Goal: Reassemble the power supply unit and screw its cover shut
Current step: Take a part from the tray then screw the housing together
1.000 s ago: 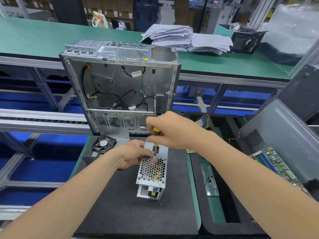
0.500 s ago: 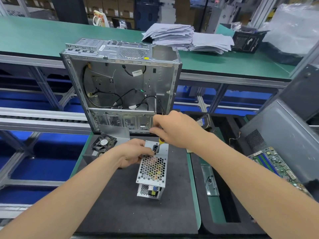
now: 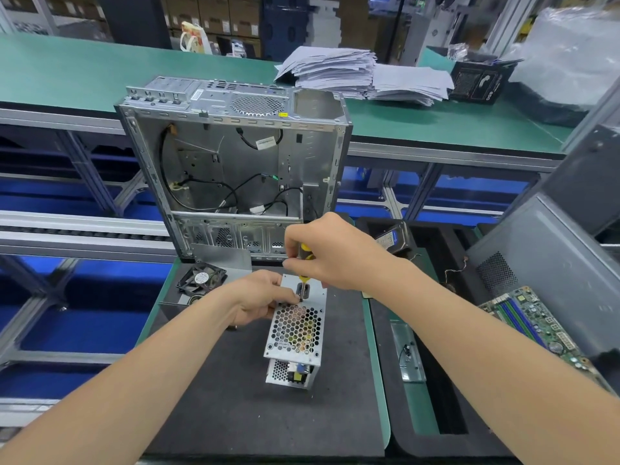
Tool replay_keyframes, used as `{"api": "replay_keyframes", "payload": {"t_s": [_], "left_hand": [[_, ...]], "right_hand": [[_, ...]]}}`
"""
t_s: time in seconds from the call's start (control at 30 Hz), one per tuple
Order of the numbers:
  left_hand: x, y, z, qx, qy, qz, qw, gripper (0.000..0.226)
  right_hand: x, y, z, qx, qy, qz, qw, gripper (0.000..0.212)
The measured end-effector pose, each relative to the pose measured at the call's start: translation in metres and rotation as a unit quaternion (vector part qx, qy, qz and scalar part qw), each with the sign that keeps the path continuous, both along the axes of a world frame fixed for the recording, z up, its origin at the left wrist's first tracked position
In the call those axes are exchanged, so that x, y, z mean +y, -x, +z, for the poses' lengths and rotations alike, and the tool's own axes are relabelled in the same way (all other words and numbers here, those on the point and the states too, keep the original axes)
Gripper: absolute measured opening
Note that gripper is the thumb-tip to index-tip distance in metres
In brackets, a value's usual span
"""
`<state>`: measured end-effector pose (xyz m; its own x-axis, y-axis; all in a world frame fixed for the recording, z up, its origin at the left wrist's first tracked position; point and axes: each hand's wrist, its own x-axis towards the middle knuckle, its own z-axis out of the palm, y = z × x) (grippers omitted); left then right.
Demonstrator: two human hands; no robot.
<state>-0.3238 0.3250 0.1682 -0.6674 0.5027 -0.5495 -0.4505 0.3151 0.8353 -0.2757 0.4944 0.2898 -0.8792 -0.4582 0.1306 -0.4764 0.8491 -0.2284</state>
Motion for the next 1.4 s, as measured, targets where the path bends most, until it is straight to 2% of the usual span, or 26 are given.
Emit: {"api": "replay_keyframes", "payload": {"t_s": [0.1,0.3,0.4,0.5,0.57,0.73,0.87,0.97,1.13,1.27,1.4], "left_hand": [[0.0,-0.001,0.001,-0.011,-0.014,-0.003,1.0,0.009],[0.001,-0.006,0.004,-0.021,-0.021,0.017,0.999,0.01],[0.001,-0.007,0.007,-0.024,-0.014,0.005,1.0,0.02],[0.002,-0.009,0.01,-0.017,-0.001,-0.007,1.0,0.031],[0.007,-0.009,0.012,0.007,0.02,0.004,1.0,0.035],[0.033,-0.017,0.026,0.138,0.068,-0.057,0.986,0.035],[0.05,-0.034,0.037,0.307,0.166,-0.145,0.926,0.035],[0.062,-0.054,0.035,0.38,0.203,-0.183,0.884,0.029],[0.085,-0.093,0.02,0.449,0.307,-0.263,0.797,0.031],[0.098,-0.121,0.003,0.494,0.347,-0.329,0.726,0.038],[0.089,-0.132,-0.016,0.498,0.377,-0.385,0.679,0.065]], "right_hand": [[-0.002,0.003,0.003,-0.025,0.001,-0.021,0.999,0.015],[0.002,0.005,0.005,-0.038,0.0,-0.041,0.998,0.016],[0.004,0.004,0.002,-0.056,0.087,-0.081,0.991,0.012],[0.013,0.002,0.006,-0.02,0.206,-0.152,0.966,0.015],[0.024,0.004,0.014,0.015,0.248,-0.194,0.949,0.017],[0.062,0.013,0.021,0.056,0.182,-0.265,0.945,0.026],[0.082,0.013,0.002,0.035,0.171,-0.271,0.947,0.024],[0.091,0.012,-0.018,0.016,0.146,-0.258,0.955,0.023],[0.097,0.012,-0.049,-0.037,0.139,-0.238,0.96,0.014],[0.104,0.013,-0.072,-0.066,0.143,-0.244,0.957,0.011],[0.113,0.018,-0.091,-0.082,0.152,-0.26,0.95,0.013]]}}
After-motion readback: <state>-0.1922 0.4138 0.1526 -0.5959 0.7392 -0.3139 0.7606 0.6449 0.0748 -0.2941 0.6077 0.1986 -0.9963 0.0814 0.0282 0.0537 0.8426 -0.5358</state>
